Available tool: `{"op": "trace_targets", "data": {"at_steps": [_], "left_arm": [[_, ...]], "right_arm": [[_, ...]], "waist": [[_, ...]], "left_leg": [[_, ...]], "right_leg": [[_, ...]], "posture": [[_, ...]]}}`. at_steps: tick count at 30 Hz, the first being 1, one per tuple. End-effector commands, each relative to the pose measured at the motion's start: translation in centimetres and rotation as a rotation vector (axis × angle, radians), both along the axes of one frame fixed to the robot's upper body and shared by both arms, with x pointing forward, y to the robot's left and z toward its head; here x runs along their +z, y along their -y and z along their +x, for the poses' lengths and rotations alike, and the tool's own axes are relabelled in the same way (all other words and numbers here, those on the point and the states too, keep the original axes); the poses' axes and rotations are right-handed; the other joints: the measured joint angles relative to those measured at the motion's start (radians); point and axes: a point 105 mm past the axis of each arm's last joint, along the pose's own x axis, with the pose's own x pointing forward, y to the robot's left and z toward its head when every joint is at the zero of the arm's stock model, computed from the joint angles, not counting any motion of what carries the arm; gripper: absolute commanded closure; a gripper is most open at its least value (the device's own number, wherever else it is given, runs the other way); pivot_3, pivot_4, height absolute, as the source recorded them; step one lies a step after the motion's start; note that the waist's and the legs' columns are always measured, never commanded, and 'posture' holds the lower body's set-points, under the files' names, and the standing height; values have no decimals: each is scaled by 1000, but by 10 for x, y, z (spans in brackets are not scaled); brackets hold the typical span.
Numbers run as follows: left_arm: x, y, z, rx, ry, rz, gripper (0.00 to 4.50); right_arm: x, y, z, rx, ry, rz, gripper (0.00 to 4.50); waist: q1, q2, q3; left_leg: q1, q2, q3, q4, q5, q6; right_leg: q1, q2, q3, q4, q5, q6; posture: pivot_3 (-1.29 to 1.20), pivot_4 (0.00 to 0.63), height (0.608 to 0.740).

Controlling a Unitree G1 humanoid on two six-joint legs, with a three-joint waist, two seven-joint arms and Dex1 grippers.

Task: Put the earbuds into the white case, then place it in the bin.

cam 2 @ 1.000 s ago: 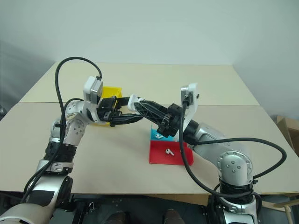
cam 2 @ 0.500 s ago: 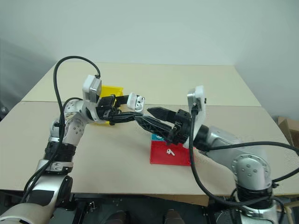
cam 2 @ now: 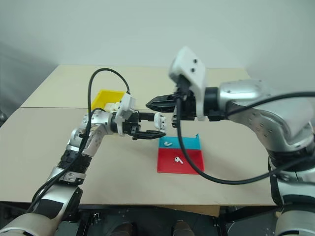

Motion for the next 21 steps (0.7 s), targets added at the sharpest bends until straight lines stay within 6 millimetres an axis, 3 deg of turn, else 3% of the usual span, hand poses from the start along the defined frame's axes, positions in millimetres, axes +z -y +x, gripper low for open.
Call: {"op": "trace_targets", "data": {"at_steps": [1, 6, 11, 17, 21], "left_arm": [[18, 6, 1, 19, 77, -33, 1709], [24, -2, -1, 40, 116, -62, 1709], [29, -20, -1, 112, 126, -110, 1709], [36, -42, 2, 289, 166, -190, 1709], [49, -72, 31, 684, 180, -256, 1709]], "right_arm": [[-10, -12, 4, 60, 83, -160, 4465], [-29, 0, 16, 38, 97, -284, 4465], [-21, 18, 19, -20, 73, -242, 4465], [-2, 36, 27, -156, -28, 29, 4465], [4, 48, 17, -192, -177, 276, 4465]], "waist": [[1, 0, 0], [4, 0, 0], [6, 0, 0], [4, 0, 0], [10, 0, 0]], "left_leg": [[0, 0, 0, 0, 0, 0], [-2, 0, -1, 1, 0, 0], [-3, 0, -2, 1, 0, 0], [-2, 0, -3, 2, 0, 0], [-2, -1, -4, 2, 0, 0]], "right_leg": [[0, 0, 0, 0, 0, 0], [-1, 0, -2, 0, 0, 0], [0, -1, -4, 0, 0, 0], [1, -1, -4, 0, 0, 0], [2, -2, -4, 1, 0, 0]], "posture": [[0, 150, 740], [0, 150, 740], [0, 150, 740], [0, 150, 740], [0, 150, 740]]}}
